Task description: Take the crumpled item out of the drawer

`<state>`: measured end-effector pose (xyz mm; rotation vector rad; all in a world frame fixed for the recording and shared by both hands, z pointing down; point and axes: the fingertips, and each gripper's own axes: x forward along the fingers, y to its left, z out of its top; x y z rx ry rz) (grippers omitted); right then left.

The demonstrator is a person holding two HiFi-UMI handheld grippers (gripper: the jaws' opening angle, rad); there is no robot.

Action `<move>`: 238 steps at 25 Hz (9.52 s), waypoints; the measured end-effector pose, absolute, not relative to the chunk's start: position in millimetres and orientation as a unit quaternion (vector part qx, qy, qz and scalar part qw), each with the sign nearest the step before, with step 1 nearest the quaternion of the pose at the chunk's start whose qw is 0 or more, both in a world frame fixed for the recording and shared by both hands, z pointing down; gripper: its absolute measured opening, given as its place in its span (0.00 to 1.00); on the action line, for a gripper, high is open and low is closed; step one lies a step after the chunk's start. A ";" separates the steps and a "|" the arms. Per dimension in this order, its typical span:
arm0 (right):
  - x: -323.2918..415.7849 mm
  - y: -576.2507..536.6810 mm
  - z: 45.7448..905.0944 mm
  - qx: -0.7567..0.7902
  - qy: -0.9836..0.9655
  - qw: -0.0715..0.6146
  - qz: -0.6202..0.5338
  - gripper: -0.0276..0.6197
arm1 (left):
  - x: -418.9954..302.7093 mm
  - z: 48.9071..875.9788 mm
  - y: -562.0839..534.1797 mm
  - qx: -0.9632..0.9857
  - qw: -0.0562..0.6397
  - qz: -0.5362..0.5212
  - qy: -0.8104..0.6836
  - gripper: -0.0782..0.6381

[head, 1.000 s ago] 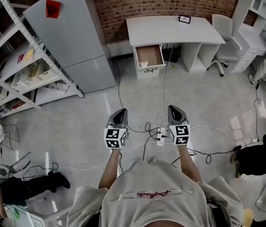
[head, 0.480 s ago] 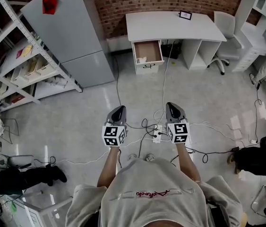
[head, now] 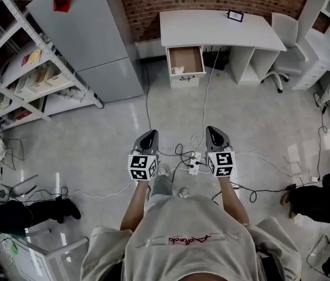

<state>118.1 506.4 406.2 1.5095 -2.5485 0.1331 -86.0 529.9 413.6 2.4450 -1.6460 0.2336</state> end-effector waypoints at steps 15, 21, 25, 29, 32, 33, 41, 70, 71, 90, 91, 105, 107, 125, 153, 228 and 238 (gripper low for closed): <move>87.5 434.7 429.1 0.498 -0.859 0.106 0.046 0.06 | -96.4 431.4 444.7 0.835 0.100 0.077 -0.536 0.12; 71.6 372.7 438.4 0.513 -0.848 0.120 0.054 0.06 | -111.5 443.1 375.4 0.844 0.113 0.079 -0.518 0.12; 55.5 322.9 429.4 0.524 -0.841 0.127 0.054 0.06 | -122.3 439.2 321.8 0.854 0.121 0.077 -0.500 0.12; 40.0 268.0 418.5 0.536 -0.833 0.128 0.051 0.06 | -128.4 433.7 266.5 0.868 0.112 0.084 -0.476 0.12; 26.0 231.9 414.7 0.541 -0.829 0.129 0.047 0.06 | -138.7 433.1 229.9 0.873 0.112 0.081 -0.467 0.12; 20.1 220.0 413.9 0.542 -0.829 0.129 0.046 0.06 | -143.9 432.6 217.6 0.874 0.112 0.080 -0.466 0.12; -15.5 157.2 420.6 0.553 -0.821 0.131 0.045 0.06 | -177.7 441.1 151.4 0.881 0.111 0.076 -0.454 0.12; 26.5 84.8 455.5 0.560 -0.814 0.134 0.074 0.06 | -124.7 466.9 69.1 0.895 0.113 0.104 -0.419 0.12; 30.8 76.6 456.1 0.559 -0.815 0.133 0.074 0.06 | -120.8 468.0 60.7 0.894 0.113 0.106 -0.420 0.12; 111.0 -89.8 450.1 0.503 -0.851 0.127 0.078 0.06 | -49.7 454.8 -106.2 0.859 0.114 0.116 -0.485 0.12; 114.0 -97.1 451.3 0.499 -0.853 0.126 0.078 0.06 | -47.6 455.0 -113.5 0.857 0.112 0.118 -0.488 0.12; 103.1 -114.1 505.6 0.448 -0.871 0.154 0.131 0.06 | -65.3 508.1 -122.5 0.832 0.147 0.171 -0.508 0.12; 99.5 -114.2 514.2 0.448 -0.869 0.159 0.139 0.06 | -67.5 520.2 -122.3 0.832 0.157 0.177 -0.501 0.12; 69.7 -104.6 627.5 0.492 -0.827 0.183 0.200 0.06 | -79.7 637.9 -134.2 0.858 0.199 0.207 -0.425 0.12; 22.8 -134.6 780.7 0.398 -0.861 0.253 0.189 0.06 | -103.1 794.6 -70.8 0.796 0.317 0.189 -0.479 0.12; -11.3 -229.5 852.9 0.251 -0.869 0.410 0.120 0.06 | -110.0 797.8 -77.2 0.792 0.323 0.187 -0.484 0.12; 8.0 -206.7 798.0 0.325 -0.881 0.328 0.105 0.06 | -111.7 795.5 -76.7 0.795 0.316 0.187 -0.482 0.12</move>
